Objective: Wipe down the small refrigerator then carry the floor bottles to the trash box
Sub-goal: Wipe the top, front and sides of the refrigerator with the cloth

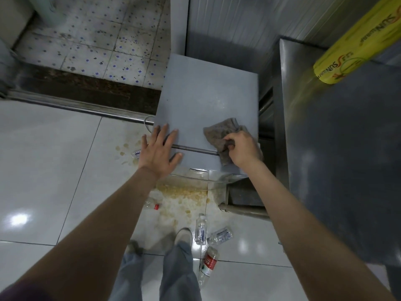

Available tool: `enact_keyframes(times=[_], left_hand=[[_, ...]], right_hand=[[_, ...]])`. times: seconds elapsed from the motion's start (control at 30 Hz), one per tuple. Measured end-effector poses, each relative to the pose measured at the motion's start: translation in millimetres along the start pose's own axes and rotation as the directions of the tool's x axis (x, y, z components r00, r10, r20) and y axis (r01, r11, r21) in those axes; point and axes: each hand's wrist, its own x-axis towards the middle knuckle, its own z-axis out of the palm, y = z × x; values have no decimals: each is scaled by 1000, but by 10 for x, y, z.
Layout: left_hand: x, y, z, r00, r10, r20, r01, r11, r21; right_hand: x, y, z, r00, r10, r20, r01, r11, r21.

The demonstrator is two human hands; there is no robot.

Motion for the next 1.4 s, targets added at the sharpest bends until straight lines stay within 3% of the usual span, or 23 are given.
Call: enact_keyframes(times=[0.2,0.37,0.7,0.87,1.1,1.27,1.4], left_hand=[[-96,-157,-12,996,69,50,-71,997,44],[-378,-388,69,990,141,8,-141,988,68],[-716,-793,303,996,91,-20,-92,994,-53],[-737,-935,484,999,35,9,-34,996,-82],[-475,-905,689,998,-64,-11,58,957,-286],[-383,-1011,878,996,-42,-74,14,938,-346],[-341,-1147,1081,991,-25,-135,-25,937,-350]], right_hand=[[-372,-160,200,998,62,-31,-62,998,16],[-688,-379,434,990,112,-87,-105,991,82],[-1075,-625,889,958,137,-253,-108,986,127],[-1107,-641,1047,945,89,-314,-50,990,130],[-1035,-627,1306,881,-54,-470,119,987,109],[-964,-761,1563,842,-120,-526,181,981,65],[-883,-872,1723,767,-223,-602,294,956,20]])
